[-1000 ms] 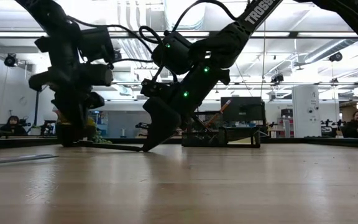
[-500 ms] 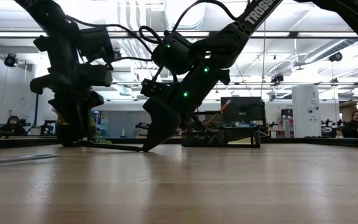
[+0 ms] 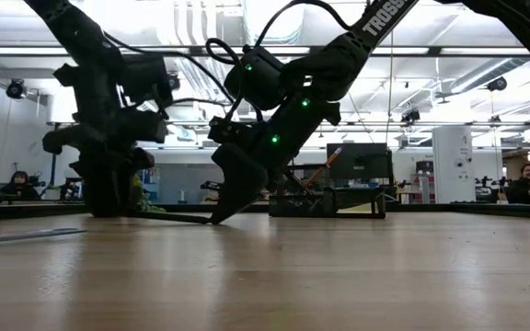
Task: Pick and place office supplies into organizer
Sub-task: Put the black pen into the black desk organizer
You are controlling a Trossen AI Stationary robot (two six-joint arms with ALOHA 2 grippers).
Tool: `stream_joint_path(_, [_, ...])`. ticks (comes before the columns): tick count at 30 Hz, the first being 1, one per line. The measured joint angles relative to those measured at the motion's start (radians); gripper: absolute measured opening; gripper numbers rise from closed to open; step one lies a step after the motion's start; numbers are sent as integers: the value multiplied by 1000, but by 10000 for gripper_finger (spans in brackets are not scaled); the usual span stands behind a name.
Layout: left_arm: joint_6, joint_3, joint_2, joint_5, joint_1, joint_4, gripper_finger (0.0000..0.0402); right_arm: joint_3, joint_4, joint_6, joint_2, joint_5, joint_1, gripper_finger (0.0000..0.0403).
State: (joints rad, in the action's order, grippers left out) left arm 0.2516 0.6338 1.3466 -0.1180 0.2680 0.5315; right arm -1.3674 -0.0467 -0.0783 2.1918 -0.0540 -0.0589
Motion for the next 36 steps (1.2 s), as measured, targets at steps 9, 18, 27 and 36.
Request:
stream_joint_path(9, [0, 2, 46, 39, -1, -8, 102, 0, -1, 0, 0, -1, 0, 9])
stream_joint_path(18, [2, 2, 23, 29, -1, -13, 17, 0, -1, 0, 0, 0, 0, 9])
stream_joint_path(27, [24, 29, 10, 60, 0, 23, 15, 3, -74, -52, -42, -9, 0, 9])
stream_joint_path(36, [129, 217, -7, 231, -10, 222, 15, 8, -416, -183, -137, -220, 14, 9])
